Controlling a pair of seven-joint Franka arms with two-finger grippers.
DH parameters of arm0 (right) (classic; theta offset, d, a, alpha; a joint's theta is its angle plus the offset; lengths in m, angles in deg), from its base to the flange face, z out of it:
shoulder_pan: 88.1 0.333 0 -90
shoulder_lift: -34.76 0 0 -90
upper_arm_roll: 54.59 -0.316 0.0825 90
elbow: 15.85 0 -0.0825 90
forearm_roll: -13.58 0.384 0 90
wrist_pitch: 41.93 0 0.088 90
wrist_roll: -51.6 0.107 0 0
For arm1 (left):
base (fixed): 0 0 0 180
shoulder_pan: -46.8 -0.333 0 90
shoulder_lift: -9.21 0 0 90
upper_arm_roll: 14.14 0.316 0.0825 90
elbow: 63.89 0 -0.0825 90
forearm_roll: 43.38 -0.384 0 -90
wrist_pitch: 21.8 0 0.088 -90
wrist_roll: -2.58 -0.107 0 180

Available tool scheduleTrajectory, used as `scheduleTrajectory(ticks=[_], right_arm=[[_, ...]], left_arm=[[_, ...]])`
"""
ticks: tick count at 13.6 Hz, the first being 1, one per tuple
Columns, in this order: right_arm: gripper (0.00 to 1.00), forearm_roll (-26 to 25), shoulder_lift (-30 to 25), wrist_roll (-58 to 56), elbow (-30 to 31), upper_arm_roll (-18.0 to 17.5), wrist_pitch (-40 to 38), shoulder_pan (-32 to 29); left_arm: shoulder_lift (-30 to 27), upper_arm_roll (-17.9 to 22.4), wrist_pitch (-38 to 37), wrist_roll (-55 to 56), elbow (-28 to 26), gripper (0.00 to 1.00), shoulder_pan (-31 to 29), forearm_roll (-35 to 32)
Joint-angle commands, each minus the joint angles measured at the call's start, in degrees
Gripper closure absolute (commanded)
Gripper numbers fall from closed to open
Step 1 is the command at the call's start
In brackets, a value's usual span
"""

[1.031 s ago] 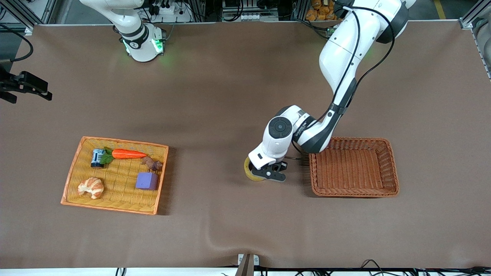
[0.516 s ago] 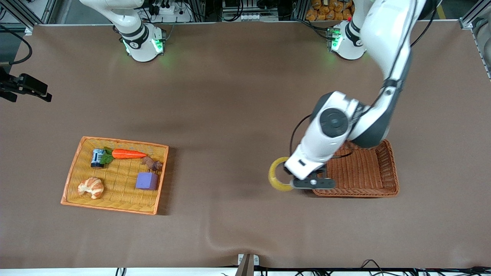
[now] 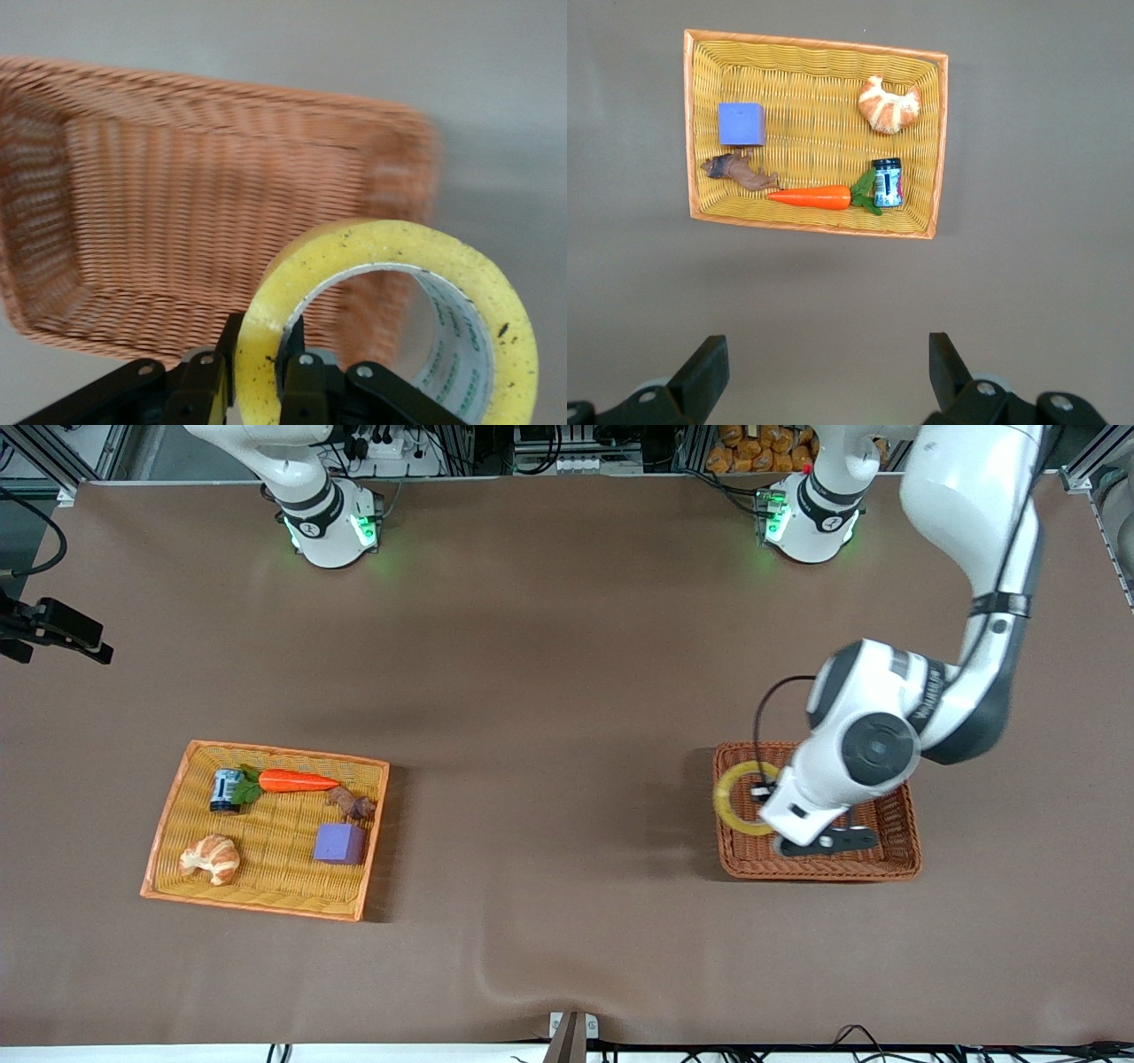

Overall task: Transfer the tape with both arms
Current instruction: 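Carry the tape with the left gripper into the brown basket, then open the left gripper to release the tape in the basket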

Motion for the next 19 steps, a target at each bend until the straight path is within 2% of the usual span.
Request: scheduleTrajectory(ticks=[1,5,6,7,8,9,12,14,19], right_arm=[[0.00,0.0,-0.4,0.6,0.2,-0.6,-0.1,-1.0],[0.00,0.0,-0.1,0.8,0.2,-0.4,0.3,-0.7],[0.00,0.0,-0.1,0.8,0.2,-0.4,0.4,-0.5],[0.00,0.0,-0.1,0.8,0.2,-0.3,0.3,0.2],[0.00,-0.1,-0.1,0.8,0.1,0.4,0.4,0.9],[0.00,0.0,-0.1,0.8,0.1,1.0,0.3,1.5],[0.00,-0.1,-0.4,1.7,0.0,1.2,-0.1,1.5],[0.00,-0.1,-0.4,2.0,0.0,1.2,-0.2,1.5],[0.00,0.0,-0.4,2.0,0.1,1.2,-0.2,1.3]], left_arm=[[-1.7,-0.8,2.1,-1.0,-4.6,1.00,-5.0,0.0],[-1.2,-0.8,20.0,-1.0,-15.7,1.00,-8.8,0.1],[-1.0,-0.8,23.2,-1.2,-17.6,1.00,-9.3,-0.4],[-0.5,-0.8,24.4,-1.5,-17.8,0.96,-9.6,-1.3],[-0.3,-0.8,24.3,-1.7,-17.7,0.40,-9.6,-2.3],[-0.7,-0.7,24.3,-2.1,-17.4,0.00,-9.5,-2.7],[-5.1,-0.8,22.5,-3.1,-16.9,0.00,-9.6,-2.7],[-10.3,-0.9,19.5,-3.1,-16.9,0.00,-9.0,-2.8],[-21.8,-4.4,2.5,-3.2,-10.8,0.00,-8.2,-1.7]])
